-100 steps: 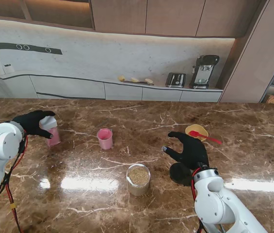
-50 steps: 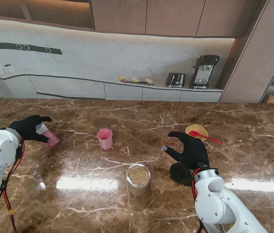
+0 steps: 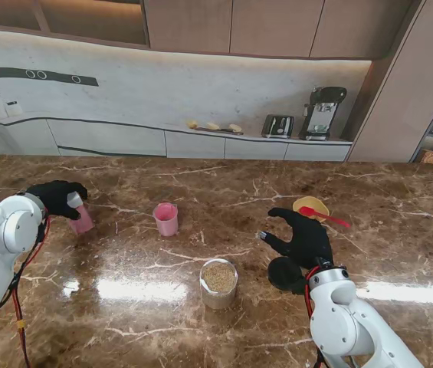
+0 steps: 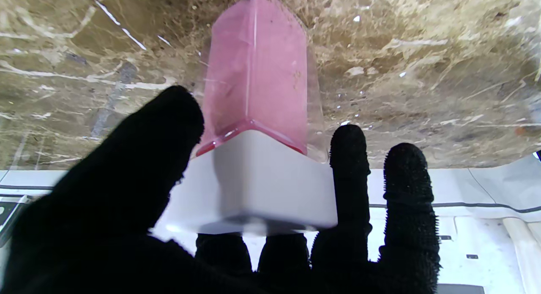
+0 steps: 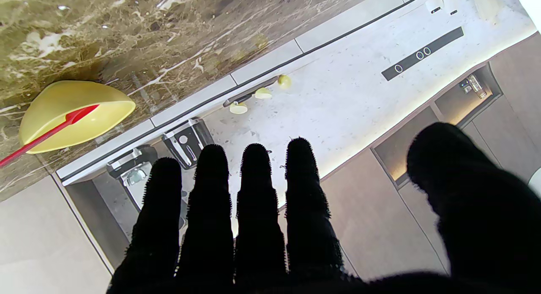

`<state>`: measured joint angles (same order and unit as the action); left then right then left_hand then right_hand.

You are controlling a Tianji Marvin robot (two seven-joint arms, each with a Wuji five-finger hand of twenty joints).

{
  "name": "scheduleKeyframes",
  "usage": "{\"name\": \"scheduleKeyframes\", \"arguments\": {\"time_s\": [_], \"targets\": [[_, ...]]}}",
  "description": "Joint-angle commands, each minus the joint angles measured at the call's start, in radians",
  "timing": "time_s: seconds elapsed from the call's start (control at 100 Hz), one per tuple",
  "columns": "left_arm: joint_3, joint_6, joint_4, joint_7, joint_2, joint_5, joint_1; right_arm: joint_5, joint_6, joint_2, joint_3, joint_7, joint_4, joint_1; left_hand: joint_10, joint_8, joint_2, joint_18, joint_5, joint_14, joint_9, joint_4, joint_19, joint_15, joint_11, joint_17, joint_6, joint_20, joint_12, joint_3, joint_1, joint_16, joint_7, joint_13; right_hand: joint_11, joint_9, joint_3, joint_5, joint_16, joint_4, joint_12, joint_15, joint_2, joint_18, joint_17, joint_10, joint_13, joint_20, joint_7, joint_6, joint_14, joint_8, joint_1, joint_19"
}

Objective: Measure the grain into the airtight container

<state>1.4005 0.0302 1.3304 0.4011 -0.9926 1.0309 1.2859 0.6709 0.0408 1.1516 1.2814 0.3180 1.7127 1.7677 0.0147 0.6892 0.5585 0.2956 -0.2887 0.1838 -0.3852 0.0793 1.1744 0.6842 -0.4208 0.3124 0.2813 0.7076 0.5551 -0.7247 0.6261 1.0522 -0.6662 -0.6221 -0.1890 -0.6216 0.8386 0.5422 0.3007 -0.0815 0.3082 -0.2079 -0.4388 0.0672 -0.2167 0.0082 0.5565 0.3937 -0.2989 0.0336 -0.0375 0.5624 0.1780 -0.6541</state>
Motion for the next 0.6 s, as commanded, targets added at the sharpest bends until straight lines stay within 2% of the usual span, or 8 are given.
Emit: {"name": "scheduleKeyframes", "arguments": {"time_s": [0.0,0.06,0.1,0.12,0.17,0.22,0.38,0.59], "targets": [[-0.012,0.006,-0.017,0.006,-0.002,0.008,-0.007,-0.006,0.007,0.003,0.002,-0.01,0.002,0.013,0.009,0.052,0.033,-0.01,-0.064,-0.006,-0.063,0.025,0.08,0.072,-0.057,0.047,0.007,0.01,0.053,-0.059,0.027,0.044,-0.081,-0.069,0.004,-0.002,0.022,-0.018,0.024,0.033,0.017,-0.002,-0.011,0.001,-0.001,0.0,0.009,0.02,0.011,0.016,0.0,0.008,0.005,-0.012],[-0.022,0.011,-0.025,0.008,-0.002,0.009,-0.013,-0.006,0.009,0.003,0.004,-0.009,0.004,0.014,0.006,0.098,0.035,-0.017,-0.127,0.0,-0.141,0.026,0.123,0.112,-0.107,0.101,-0.004,-0.002,0.098,-0.114,0.061,0.06,-0.153,-0.134,0.003,-0.003,0.025,-0.018,0.025,0.033,0.017,-0.002,-0.011,0.001,-0.002,-0.002,0.011,0.022,0.011,0.015,0.001,0.008,0.005,-0.012],[-0.025,0.011,-0.031,0.007,-0.002,0.01,-0.014,-0.006,0.01,0.003,0.005,-0.008,0.004,0.015,0.009,0.129,0.047,-0.022,-0.154,0.004,-0.191,0.058,0.151,0.133,-0.137,0.137,-0.003,-0.013,0.125,-0.112,0.098,0.066,-0.19,-0.17,0.003,-0.004,0.028,-0.017,0.025,0.034,0.017,-0.002,-0.011,0.001,-0.001,0.001,0.01,0.022,0.011,0.015,0.001,0.008,0.005,-0.012],[-0.026,0.011,-0.033,0.005,-0.002,0.009,-0.015,-0.005,0.01,0.004,0.005,-0.007,0.005,0.015,0.01,0.146,0.06,-0.019,-0.185,-0.012,-0.238,0.075,0.165,0.143,-0.158,0.163,-0.003,-0.018,0.138,-0.106,0.129,0.063,-0.215,-0.207,0.003,-0.005,0.029,-0.017,0.025,0.034,0.017,-0.003,-0.011,0.0,-0.001,-0.001,0.012,0.022,0.011,0.015,0.001,0.008,0.006,-0.011],[-0.025,0.014,-0.035,0.007,-0.002,-0.001,-0.014,-0.005,0.011,0.004,0.005,-0.005,0.005,0.015,0.005,0.164,0.065,-0.013,-0.249,-0.009,-0.373,0.081,0.188,0.145,-0.104,0.196,0.0,-0.047,0.37,-0.078,0.203,0.047,-0.269,-0.253,0.003,-0.005,0.032,-0.016,0.025,0.034,0.017,-0.002,-0.011,0.001,0.0,0.0,0.012,0.023,0.01,0.016,0.0,0.008,0.007,-0.011],[-0.021,0.014,-0.038,0.0,-0.003,-0.013,-0.01,-0.006,0.013,0.004,0.005,-0.005,0.005,0.015,-0.001,0.161,0.071,-0.01,-0.316,-0.001,-0.508,0.07,0.199,0.145,-0.007,0.236,-0.004,-0.06,0.482,-0.049,0.28,0.035,-0.305,-0.296,0.003,-0.006,0.036,-0.015,0.026,0.033,0.018,-0.003,-0.012,-0.001,-0.006,-0.001,0.012,0.024,0.009,0.014,0.0,0.008,0.006,-0.013],[0.009,0.003,-0.03,-0.029,-0.008,-0.047,0.012,-0.007,0.012,0.004,0.001,-0.005,0.005,0.012,-0.026,0.111,0.111,-0.027,-0.411,0.012,-0.579,0.066,0.172,0.111,0.016,0.306,-0.026,-0.083,0.474,-0.081,0.307,0.013,-0.316,-0.354,0.002,-0.008,0.043,-0.014,0.026,0.032,0.018,-0.003,-0.013,-0.001,-0.006,0.002,0.013,0.025,0.009,0.016,0.001,0.008,0.006,-0.012],[0.079,-0.013,0.022,-0.098,-0.021,-0.08,0.06,-0.004,0.012,0.005,-0.001,0.0,0.009,0.011,-0.05,0.058,0.147,-0.023,-0.46,0.007,-0.62,0.067,0.139,0.075,0.037,0.36,-0.052,-0.086,0.456,-0.105,0.311,0.013,-0.317,-0.406,0.002,-0.008,0.049,-0.013,0.026,0.031,0.018,-0.005,-0.015,-0.007,-0.008,0.001,0.017,0.024,0.008,0.014,0.0,0.008,0.007,-0.01]]}}
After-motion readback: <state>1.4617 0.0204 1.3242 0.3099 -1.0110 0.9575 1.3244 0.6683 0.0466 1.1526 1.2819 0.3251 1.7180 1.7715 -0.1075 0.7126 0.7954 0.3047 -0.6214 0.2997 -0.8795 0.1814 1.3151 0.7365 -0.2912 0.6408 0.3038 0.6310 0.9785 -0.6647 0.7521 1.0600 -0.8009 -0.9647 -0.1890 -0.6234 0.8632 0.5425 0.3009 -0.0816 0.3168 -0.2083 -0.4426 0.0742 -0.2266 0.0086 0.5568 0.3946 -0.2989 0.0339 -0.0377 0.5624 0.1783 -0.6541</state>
